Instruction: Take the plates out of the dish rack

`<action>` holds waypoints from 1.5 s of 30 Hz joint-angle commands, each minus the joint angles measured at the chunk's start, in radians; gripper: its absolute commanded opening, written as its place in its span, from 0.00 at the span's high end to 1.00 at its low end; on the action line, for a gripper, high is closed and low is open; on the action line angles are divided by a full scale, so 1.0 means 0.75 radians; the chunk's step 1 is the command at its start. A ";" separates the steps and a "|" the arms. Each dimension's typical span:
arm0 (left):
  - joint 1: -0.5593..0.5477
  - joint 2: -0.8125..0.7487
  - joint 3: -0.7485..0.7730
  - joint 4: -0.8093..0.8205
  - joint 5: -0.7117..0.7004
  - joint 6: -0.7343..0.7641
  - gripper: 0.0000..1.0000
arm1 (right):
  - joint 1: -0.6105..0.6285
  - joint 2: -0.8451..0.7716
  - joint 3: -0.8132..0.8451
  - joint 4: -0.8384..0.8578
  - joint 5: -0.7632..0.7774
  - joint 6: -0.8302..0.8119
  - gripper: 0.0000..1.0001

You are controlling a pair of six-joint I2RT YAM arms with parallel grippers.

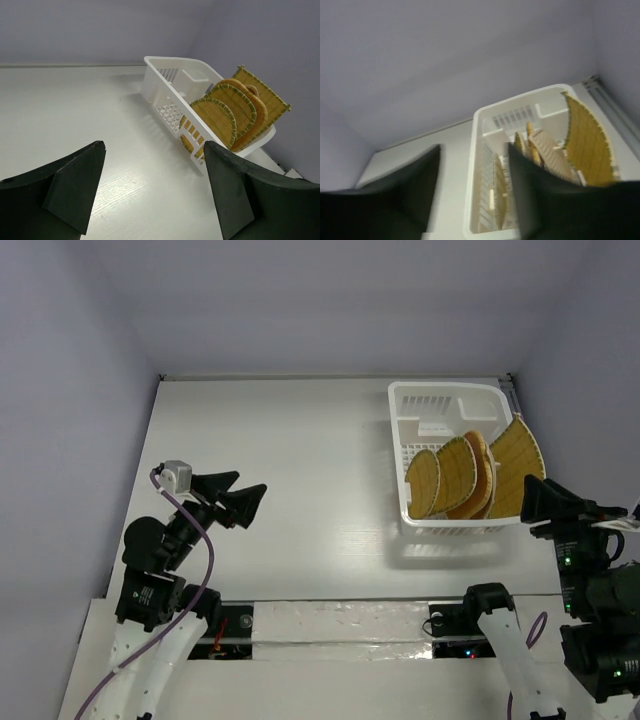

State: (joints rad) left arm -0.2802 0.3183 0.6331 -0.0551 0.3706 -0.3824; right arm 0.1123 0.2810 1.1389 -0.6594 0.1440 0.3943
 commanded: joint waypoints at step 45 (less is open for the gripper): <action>-0.418 -0.298 -0.001 -0.109 -0.183 -0.014 0.66 | -0.573 1.204 0.249 -0.066 -0.055 -0.509 0.37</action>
State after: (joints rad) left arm -0.5846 0.1112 0.6300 -0.1642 0.2485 -0.3840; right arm -0.2890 1.1812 1.3407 -0.7715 0.1928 0.0601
